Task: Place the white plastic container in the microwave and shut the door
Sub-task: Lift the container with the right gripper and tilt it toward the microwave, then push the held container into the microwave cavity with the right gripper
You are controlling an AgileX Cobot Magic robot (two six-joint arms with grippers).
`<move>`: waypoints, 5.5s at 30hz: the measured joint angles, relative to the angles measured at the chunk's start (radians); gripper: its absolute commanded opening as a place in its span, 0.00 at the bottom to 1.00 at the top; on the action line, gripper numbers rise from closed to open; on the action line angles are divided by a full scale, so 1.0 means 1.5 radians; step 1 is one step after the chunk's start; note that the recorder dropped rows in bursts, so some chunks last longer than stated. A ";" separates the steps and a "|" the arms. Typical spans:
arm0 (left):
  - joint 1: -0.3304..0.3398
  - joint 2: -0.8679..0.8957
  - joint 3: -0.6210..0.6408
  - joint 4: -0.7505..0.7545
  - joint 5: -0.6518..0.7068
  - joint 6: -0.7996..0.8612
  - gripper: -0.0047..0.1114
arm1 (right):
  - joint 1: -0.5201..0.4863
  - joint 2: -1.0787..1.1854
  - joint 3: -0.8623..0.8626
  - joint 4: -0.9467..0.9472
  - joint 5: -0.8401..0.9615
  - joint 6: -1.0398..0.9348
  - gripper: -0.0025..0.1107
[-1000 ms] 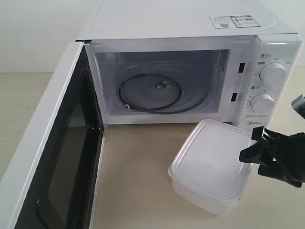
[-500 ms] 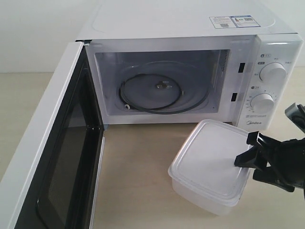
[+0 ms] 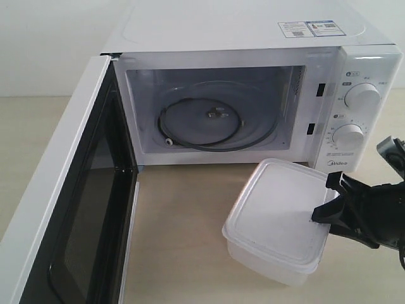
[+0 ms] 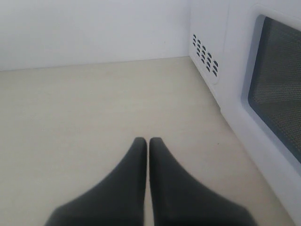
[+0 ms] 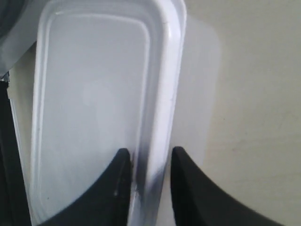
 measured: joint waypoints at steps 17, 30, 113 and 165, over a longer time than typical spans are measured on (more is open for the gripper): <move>0.000 0.000 0.000 0.000 0.000 0.000 0.07 | 0.000 -0.003 -0.004 0.007 0.018 -0.026 0.02; 0.000 0.000 0.000 0.000 0.000 0.000 0.07 | 0.078 -0.102 0.010 -0.015 -0.008 0.004 0.02; 0.000 0.000 0.000 0.000 0.000 0.000 0.07 | 0.682 -0.071 0.015 -0.610 -0.870 1.295 0.02; 0.000 0.000 0.000 0.000 0.000 0.000 0.07 | 0.605 0.152 -0.268 -0.475 -0.952 1.347 0.02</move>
